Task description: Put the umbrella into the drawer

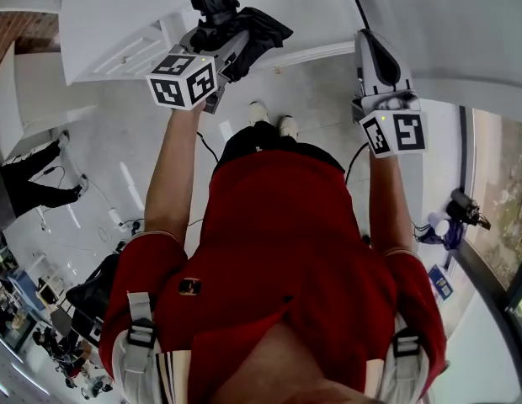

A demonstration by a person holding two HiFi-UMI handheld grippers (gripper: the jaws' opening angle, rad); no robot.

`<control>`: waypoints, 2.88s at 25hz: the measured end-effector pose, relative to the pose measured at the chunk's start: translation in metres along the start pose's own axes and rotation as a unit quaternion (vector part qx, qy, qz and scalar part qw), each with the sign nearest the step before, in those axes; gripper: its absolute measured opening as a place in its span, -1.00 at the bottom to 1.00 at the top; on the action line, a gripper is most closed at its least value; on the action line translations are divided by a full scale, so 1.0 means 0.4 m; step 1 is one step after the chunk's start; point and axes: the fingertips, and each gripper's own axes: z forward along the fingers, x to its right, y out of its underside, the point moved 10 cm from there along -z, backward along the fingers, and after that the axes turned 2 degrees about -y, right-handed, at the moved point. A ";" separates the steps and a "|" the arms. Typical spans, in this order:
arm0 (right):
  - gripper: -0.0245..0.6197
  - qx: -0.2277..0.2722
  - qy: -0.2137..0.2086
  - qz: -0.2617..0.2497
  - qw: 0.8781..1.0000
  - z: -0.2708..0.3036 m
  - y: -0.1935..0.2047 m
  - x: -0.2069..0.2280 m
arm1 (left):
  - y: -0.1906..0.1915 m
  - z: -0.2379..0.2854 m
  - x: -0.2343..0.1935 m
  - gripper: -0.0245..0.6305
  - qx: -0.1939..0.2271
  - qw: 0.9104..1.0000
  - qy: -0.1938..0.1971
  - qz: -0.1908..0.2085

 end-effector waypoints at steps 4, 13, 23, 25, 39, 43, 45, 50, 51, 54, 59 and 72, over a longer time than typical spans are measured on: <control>-0.93 -0.006 0.015 -0.004 1.000 0.059 -0.003 0.000 | 0.003 0.061 -0.058 -0.19 -0.036 0.999 0.028 0.023; -0.93 -0.017 0.048 -0.017 0.999 0.159 -0.005 -0.026 | 0.055 0.178 -0.150 -0.19 -0.127 0.984 0.096 0.080; -0.93 -0.039 0.043 -0.020 0.998 0.201 -0.005 0.055 | 0.123 0.294 -0.156 -0.19 -0.217 0.964 0.116 0.099; -0.93 -0.041 0.037 -0.022 0.998 0.204 -0.009 0.083 | 0.141 0.312 -0.151 -0.19 -0.232 0.961 0.114 0.095; -0.93 -0.057 0.021 -0.019 0.998 0.231 0.007 0.206 | 0.236 0.426 -0.193 -0.19 -0.333 0.941 0.054 0.030; -0.93 -0.063 0.022 -0.019 0.998 0.234 0.009 0.239 | 0.248 0.455 -0.205 -0.19 -0.346 0.938 0.033 -0.010; -0.93 -0.065 0.019 -0.018 0.998 0.240 0.012 0.249 | 0.252 0.466 -0.211 -0.19 -0.349 0.936 0.021 -0.029; -0.93 -0.069 0.010 -0.017 0.997 0.254 0.020 0.268 | 0.260 0.489 -0.215 -0.19 -0.354 0.933 -0.011 -0.071; -0.93 -0.070 0.008 -0.017 0.997 0.256 0.022 0.270 | 0.262 0.494 -0.215 -0.19 -0.354 0.932 -0.018 -0.079; -0.93 -0.073 0.001 -0.020 0.997 0.262 0.025 0.271 | 0.270 0.504 -0.213 -0.18 -0.355 0.929 -0.038 -0.100; -0.93 -0.081 -0.010 -0.022 0.996 0.275 0.035 0.268 | 0.287 0.524 -0.222 -0.16 -0.358 0.923 -0.065 -0.123; -0.93 -0.083 -0.021 -0.016 0.996 0.269 0.048 0.246 | 0.277 0.501 -0.214 -0.02 -0.317 0.937 -0.094 -0.109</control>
